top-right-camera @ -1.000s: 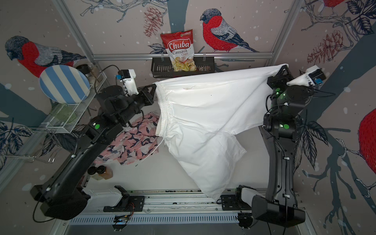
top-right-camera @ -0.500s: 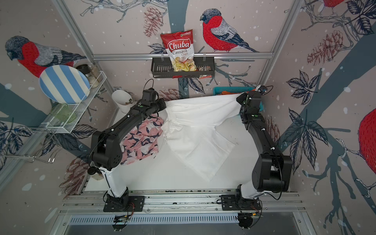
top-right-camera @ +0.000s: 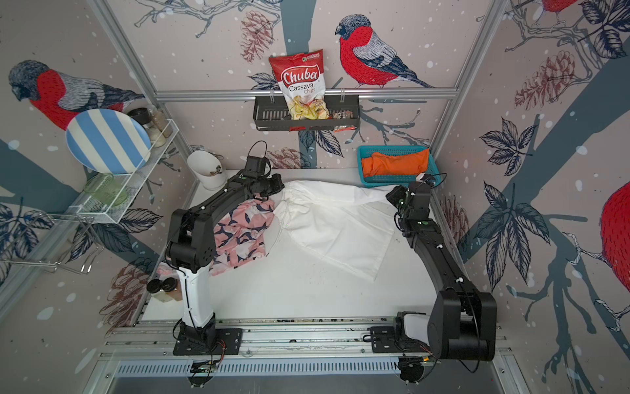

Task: Roll up the shorts
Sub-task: Fold the shorts at the center of the board.

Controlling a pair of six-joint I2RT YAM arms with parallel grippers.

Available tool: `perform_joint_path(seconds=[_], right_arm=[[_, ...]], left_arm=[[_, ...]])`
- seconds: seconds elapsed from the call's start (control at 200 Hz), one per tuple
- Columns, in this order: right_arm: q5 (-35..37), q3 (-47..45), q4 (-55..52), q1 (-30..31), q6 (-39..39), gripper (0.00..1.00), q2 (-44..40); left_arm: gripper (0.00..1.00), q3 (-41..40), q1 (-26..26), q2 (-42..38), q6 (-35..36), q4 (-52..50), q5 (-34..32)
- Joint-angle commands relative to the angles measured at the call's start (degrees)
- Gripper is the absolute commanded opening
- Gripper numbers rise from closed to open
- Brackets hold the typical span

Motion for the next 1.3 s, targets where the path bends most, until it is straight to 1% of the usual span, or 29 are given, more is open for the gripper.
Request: perform_joint_path(seconds=[0.0, 0.145, 0.265, 0.39, 0.535, 0.61, 0.685, 0.76, 0.83, 0.94, 1.005, 1.106, 1.251, 1.296], right_arm=[[-1.75, -2.68, -4.72, -0.57, 0.02, 0.00, -4.85], [-8.29, -2.45, -13.72, -3.61, -1.24, 0.00, -10.93], [-9.50, -4.24, -21.05, -3.98, -3.02, 0.00, -16.27], [-9.84, -10.83, -25.48, -4.87, -2.64, 0.00, -21.54], [-9.07, -19.12, -25.71, -5.06, -1.18, 0.00, -25.82], [-9.08, -22.27, -24.58, -5.01, -0.39, 0.00, -26.71], [-10.18, -24.59, -23.32, -4.96, 0.27, 0.00, -26.69], [-10.79, -25.26, -23.38, -4.99, 0.34, 0.00, -26.90], [-10.89, -23.94, -24.99, -5.16, -0.19, 0.00, -27.58], [-10.62, -20.32, -29.05, -5.14, -0.91, 0.00, -29.11], [-10.94, -19.73, -30.86, -5.17, -1.11, 0.00, -29.65], [-12.94, -21.57, -31.84, -5.00, -0.72, 0.00, -31.47], [-12.48, -27.67, -31.59, -4.00, 1.85, 0.00, -35.21], [-13.03, -29.39, -31.32, -3.72, 2.34, 0.00, -35.84]], left_arm=[[0.00, -5.05, 1.18, -4.13, 0.55, -0.98, 0.92], [0.00, -10.21, 1.60, -8.82, 2.05, -1.44, 3.26], [0.00, -12.98, 1.60, -10.71, 1.59, -1.09, 6.66], [0.00, -15.62, 1.69, -12.22, 1.18, -2.29, 7.07], [0.00, -18.98, 1.74, -13.75, 2.31, -3.98, 4.44], [0.00, -20.32, 1.69, -13.36, 2.62, -3.88, 4.18], [0.00, -20.65, 1.82, -12.15, 1.97, -3.96, 2.42], [0.00, -20.05, 1.89, -11.11, 1.45, -4.11, 1.39], [0.00, -18.00, 1.89, -11.15, 1.61, -5.62, 0.55], [0.00, -14.74, 1.91, -13.54, 3.23, -8.89, -1.02], [0.00, -14.29, 1.89, -14.89, 3.77, -10.24, -1.64], [0.00, -17.04, 1.89, -15.68, 4.16, -10.00, -1.97], [0.00, -21.90, 1.89, -13.83, 4.67, -9.12, -1.49], [0.00, -22.72, 1.87, -13.68, 4.49, -9.01, -2.42]])
